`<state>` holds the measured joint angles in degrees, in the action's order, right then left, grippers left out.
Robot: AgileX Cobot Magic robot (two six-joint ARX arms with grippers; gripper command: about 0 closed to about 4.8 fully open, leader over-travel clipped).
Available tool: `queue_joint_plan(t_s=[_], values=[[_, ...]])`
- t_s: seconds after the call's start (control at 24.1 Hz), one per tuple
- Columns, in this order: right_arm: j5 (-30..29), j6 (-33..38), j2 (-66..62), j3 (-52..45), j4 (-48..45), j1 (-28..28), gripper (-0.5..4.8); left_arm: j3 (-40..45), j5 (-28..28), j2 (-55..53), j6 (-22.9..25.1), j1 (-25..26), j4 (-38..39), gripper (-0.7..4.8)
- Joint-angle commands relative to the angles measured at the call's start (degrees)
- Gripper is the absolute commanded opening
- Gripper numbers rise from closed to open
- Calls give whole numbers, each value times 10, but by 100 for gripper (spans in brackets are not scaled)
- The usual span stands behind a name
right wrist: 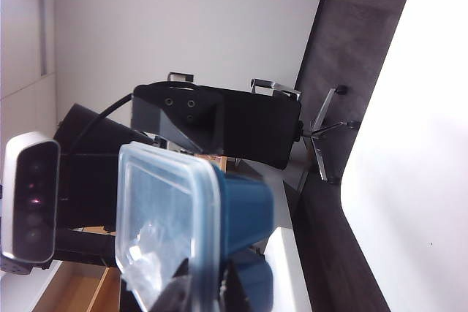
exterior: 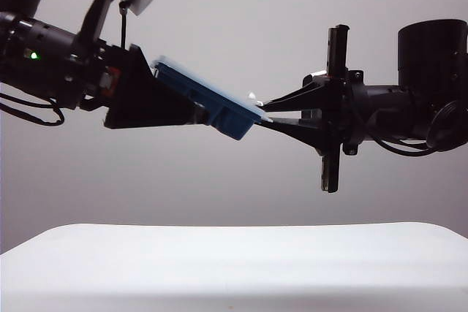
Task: Pick up the ice cube tray, remove its lid, and then place both the tray and the lid back on the table.
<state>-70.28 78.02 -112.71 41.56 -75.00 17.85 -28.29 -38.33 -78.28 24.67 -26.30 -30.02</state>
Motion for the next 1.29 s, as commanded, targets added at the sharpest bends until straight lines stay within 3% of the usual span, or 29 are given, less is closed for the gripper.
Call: queue_joint_plan(t_s=[0.04, 0.66, 0.83, 0.87, 0.96, 1.08, 1.2, 1.29], values=[[-2, -12, 2, 1, -1, 1, -7, -2, 28, 1, 6, -6, -27, 479], [11, -47, 2, 1, 36, 4, -7, -2, 25, 1, 4, -9, -13, 477], [11, -46, 2, 1, 36, 4, -7, -2, 26, 1, 4, -9, -14, 427], [11, -46, 2, 1, 36, 4, -7, -2, 25, 1, 4, -9, -14, 378], [11, -46, 2, 1, 36, 4, -7, -2, 25, 1, 4, -9, -14, 330], [11, -46, 2, 1, 36, 4, -7, -2, 25, 1, 4, -9, -13, 325], [9, -46, 2, 1, 36, 4, -7, -2, 25, 1, 4, -9, -13, 268], [9, -46, 2, 1, 36, 4, -7, -2, 25, 1, 4, -9, -14, 266]])
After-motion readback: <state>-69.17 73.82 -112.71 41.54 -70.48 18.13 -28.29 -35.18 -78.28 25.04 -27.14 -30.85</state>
